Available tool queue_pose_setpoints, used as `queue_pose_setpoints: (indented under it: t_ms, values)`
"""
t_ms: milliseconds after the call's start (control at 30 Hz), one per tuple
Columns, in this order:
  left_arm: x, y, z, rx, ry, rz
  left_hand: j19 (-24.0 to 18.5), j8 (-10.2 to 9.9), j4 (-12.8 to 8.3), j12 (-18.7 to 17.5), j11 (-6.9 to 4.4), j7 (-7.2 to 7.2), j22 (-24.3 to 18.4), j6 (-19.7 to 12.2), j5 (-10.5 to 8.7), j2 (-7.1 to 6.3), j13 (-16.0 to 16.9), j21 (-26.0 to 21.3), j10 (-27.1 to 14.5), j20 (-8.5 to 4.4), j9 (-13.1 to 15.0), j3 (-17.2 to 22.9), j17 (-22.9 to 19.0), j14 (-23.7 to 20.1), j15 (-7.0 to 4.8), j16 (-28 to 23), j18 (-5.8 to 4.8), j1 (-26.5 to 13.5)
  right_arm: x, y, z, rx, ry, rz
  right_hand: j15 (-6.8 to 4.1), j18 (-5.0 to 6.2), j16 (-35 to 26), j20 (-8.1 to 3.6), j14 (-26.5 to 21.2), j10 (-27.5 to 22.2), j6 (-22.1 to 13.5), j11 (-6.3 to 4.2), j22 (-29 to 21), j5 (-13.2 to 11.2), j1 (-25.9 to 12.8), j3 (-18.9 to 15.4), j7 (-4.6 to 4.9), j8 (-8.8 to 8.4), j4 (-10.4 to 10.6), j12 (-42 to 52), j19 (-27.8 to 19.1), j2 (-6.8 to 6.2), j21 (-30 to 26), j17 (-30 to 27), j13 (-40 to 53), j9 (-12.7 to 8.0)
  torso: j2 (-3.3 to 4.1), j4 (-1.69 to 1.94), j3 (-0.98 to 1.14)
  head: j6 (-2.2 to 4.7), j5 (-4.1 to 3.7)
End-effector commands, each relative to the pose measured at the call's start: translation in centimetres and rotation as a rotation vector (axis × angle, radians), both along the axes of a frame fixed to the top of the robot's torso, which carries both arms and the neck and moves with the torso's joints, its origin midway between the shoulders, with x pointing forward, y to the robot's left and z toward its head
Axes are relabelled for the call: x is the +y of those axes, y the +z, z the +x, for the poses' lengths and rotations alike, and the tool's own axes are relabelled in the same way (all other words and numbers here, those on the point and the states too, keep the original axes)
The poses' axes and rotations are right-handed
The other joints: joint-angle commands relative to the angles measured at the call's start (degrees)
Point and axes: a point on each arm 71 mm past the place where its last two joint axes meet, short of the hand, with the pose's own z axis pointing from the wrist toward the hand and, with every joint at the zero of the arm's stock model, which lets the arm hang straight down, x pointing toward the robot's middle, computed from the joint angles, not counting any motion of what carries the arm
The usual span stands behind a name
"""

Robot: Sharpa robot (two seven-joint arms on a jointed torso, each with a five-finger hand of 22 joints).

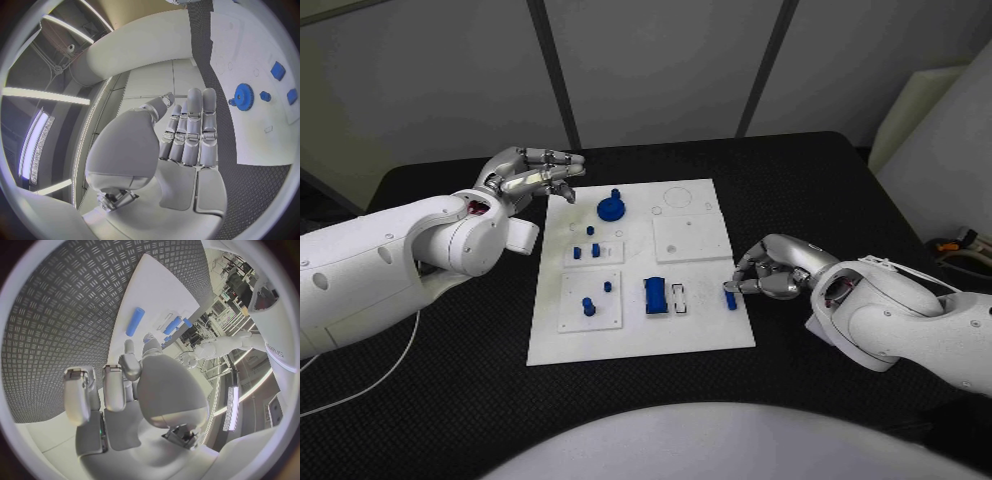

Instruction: Assemble the parts on the task board

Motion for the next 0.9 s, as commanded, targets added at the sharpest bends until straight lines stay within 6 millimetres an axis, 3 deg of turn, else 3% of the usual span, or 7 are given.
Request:
queue_pose_setpoints:
  t_ms: [33, 900]
  values:
    - [-0.1, 0.1, 0.0, -0.006, -0.004, -0.006, 0.0, 0.4, 0.0, 0.3, 0.00, 0.12, 0.0, -0.4, -0.06, 0.57, 0.0, -0.2, -0.2, 0.15, 0.0, -0.3, -0.1, 0.0, 0.11, -0.2, -0.60, 0.2, 0.0, -0.2, 0.1, 0.002, 0.003, -0.086, -0.05, -0.42, 0.4, -0.13, 3.9, 0.6, 0.6, -0.10, 15.1, 0.3, -0.2, -0.3, 0.02, -0.26, 0.0, 0.5, 6.0, -0.50, 0.4, 3.6, 0.2, -0.1, 0.08, 0.10, 0.00, -0.17, -0.05]
    - [0.2, 0.0, -0.1, -0.004, 0.000, -0.005, 0.0, 0.4, 0.0, 0.3, 0.00, 0.12, 0.0, -0.4, -0.06, 0.57, 0.0, -0.2, -0.2, 0.15, 0.0, -0.3, -0.1, 0.0, 0.11, -0.2, -0.60, 0.2, 1.7, -2.0, -0.2, 0.090, 0.073, -0.190, -0.22, -0.42, 0.7, -0.30, 4.0, 0.8, 1.3, -0.28, 15.1, 0.0, -0.2, -1.1, -0.21, -0.27, 0.2, 1.4, 6.0, -1.25, 0.4, 4.0, 1.1, 0.2, 0.01, 0.04, -0.07, -0.22, 0.22]
